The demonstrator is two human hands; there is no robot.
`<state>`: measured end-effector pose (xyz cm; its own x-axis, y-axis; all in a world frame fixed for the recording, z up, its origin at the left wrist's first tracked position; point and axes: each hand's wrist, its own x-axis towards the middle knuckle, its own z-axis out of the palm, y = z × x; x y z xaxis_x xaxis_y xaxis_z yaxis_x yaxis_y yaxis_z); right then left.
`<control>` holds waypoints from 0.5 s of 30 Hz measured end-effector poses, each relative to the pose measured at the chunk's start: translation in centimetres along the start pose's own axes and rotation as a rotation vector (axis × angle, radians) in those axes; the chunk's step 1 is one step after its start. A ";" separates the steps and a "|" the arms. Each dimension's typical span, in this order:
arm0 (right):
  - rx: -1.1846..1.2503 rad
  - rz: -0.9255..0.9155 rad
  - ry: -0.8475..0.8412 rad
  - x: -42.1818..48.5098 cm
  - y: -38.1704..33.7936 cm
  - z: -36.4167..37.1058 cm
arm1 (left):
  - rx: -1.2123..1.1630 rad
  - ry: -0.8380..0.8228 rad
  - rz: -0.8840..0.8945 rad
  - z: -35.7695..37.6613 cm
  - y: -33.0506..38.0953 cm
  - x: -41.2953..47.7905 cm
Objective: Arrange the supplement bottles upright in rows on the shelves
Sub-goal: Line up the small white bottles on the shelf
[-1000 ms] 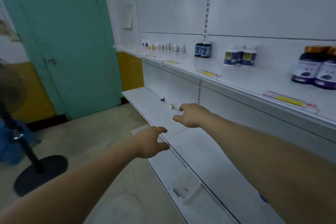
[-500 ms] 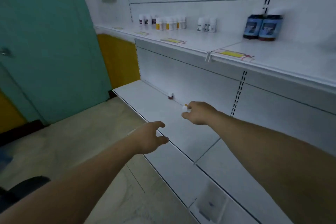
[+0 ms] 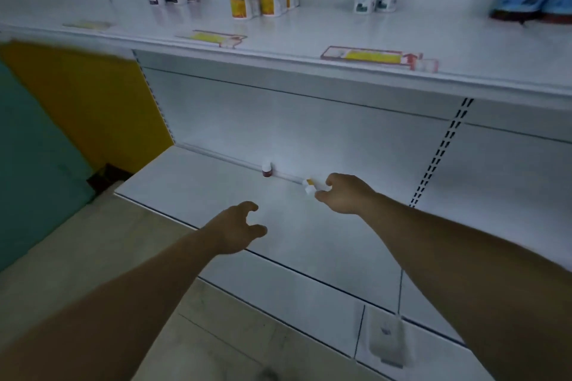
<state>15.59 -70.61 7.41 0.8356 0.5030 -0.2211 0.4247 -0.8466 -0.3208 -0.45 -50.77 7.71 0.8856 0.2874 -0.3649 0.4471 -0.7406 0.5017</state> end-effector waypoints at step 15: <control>0.120 0.237 -0.006 15.2 -1.4 10.8 | 0.109 -0.001 0.175 -3.2 -8.4 25.3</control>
<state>23.94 -59.89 -5.48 0.9046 0.2942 -0.3085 0.1724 -0.9143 -0.3665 18.64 -35.31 -3.22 0.9484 0.1483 -0.2802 0.2703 -0.8403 0.4699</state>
